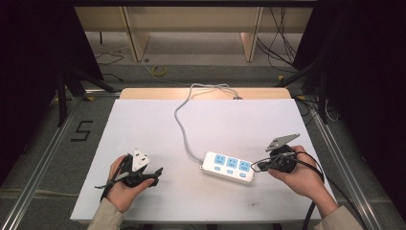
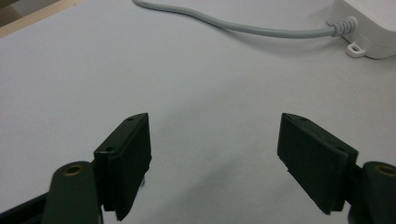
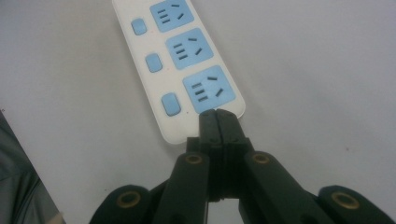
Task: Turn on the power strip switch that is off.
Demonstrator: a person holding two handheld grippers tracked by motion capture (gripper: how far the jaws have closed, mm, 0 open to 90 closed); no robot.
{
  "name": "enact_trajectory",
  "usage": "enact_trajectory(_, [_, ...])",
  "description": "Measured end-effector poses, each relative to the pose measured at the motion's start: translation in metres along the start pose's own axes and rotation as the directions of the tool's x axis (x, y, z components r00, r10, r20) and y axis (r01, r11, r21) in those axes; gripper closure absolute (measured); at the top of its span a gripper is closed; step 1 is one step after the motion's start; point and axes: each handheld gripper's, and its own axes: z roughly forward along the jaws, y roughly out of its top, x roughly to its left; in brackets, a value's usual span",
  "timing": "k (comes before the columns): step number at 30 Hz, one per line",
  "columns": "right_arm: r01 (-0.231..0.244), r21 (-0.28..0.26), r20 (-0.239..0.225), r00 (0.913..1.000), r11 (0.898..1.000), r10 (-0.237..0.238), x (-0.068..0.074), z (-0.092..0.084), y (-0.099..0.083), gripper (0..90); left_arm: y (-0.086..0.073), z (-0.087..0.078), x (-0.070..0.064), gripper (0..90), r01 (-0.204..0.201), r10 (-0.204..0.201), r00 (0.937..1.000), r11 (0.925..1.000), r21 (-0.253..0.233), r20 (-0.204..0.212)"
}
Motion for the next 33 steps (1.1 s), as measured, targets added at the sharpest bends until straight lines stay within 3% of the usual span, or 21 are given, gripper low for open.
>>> enact_trajectory(9, [0.022, 0.051, -0.024, 0.9995, 0.998, -0.021, 0.005, 0.005, 0.014, 90.0, 0.000, 0.000, -0.001, 25.7, -0.001, 0.001, 1.0000, 1.0000, -0.002, 0.002])
enact_trajectory(33, [0.036, 0.110, -0.042, 0.9986, 0.993, -0.031, 0.009, 0.018, 0.033, 90.0, 0.000, 0.000, -0.001, 25.5, -0.001, 0.001, 1.0000, 1.0000, -0.003, 0.001])
